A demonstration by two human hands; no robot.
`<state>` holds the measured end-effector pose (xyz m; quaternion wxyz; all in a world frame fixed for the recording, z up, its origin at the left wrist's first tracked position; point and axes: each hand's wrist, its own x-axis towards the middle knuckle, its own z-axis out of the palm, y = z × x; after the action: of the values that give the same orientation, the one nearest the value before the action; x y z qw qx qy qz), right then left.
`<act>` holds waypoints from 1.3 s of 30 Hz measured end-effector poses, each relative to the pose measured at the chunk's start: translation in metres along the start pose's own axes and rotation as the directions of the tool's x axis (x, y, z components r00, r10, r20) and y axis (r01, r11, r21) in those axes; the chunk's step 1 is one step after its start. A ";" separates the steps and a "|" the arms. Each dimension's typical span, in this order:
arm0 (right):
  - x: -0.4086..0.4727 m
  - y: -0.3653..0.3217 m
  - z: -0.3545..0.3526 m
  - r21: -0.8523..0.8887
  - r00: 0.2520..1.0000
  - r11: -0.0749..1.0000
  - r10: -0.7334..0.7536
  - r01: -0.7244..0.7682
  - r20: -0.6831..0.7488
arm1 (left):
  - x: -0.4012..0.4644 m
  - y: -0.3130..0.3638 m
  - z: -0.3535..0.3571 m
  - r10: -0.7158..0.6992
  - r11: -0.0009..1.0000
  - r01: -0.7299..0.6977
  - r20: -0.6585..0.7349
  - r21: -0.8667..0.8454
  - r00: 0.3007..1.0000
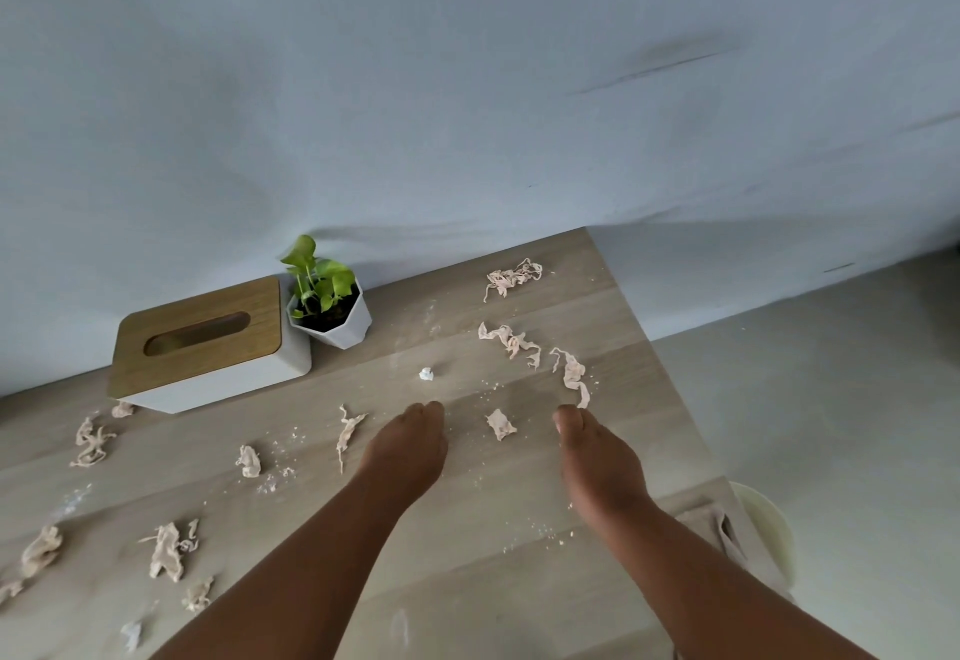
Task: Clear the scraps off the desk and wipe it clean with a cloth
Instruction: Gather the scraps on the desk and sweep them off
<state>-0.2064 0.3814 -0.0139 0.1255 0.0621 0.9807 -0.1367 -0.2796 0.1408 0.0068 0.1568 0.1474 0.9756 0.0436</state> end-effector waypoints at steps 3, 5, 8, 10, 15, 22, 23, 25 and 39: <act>0.007 0.000 -0.003 0.047 0.997 0.996 0.072 -0.071 -0.012 | 0.010 -0.006 -0.001 -0.044 0.998 0.044 0.007 0.038 0.999; 0.012 -0.003 -0.004 0.077 0.993 0.992 0.105 -0.102 -0.044 | 0.021 -0.011 -0.001 -0.085 0.996 0.087 0.047 -0.029 0.995; 0.015 -0.003 -0.008 0.107 0.989 0.989 0.111 -0.100 -0.102 | 0.032 -0.020 -0.002 -0.021 0.994 0.021 -0.006 -0.105 1.000; 0.017 -0.005 -0.012 0.132 0.983 0.988 0.099 -0.079 -0.154 | 0.032 -0.023 -0.004 -0.002 0.990 -0.006 -0.056 -0.139 0.998; 0.027 -0.014 -0.013 0.114 0.971 0.993 0.023 0.005 -0.239 | 0.045 -0.022 -0.009 -0.050 0.984 0.026 -0.130 -0.179 0.990; 0.036 -0.037 -0.003 0.083 0.980 0.991 -0.087 0.103 -0.181 | 0.061 -0.024 -0.001 -0.068 0.984 0.043 -0.140 -0.172 0.988; 0.036 -0.040 -0.002 0.083 0.980 0.990 -0.096 0.112 -0.174 | 0.062 -0.024 0.001 -0.063 0.986 0.040 -0.138 -0.163 0.988; 0.037 -0.046 0.001 0.077 0.980 0.989 -0.116 0.130 -0.163 | 0.064 -0.026 0.004 -0.057 0.987 0.036 -0.132 -0.155 0.990; 0.033 -0.055 0.017 -0.121 0.936 0.957 -0.284 0.263 -0.210 | 0.065 -0.030 0.007 -0.021 0.997 0.007 -0.186 -0.076 0.982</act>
<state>-0.2428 0.3267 -0.0239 -0.0042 -0.0655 0.9928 -0.1000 -0.3449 0.1322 -0.0234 0.0705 0.1296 0.9847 0.0925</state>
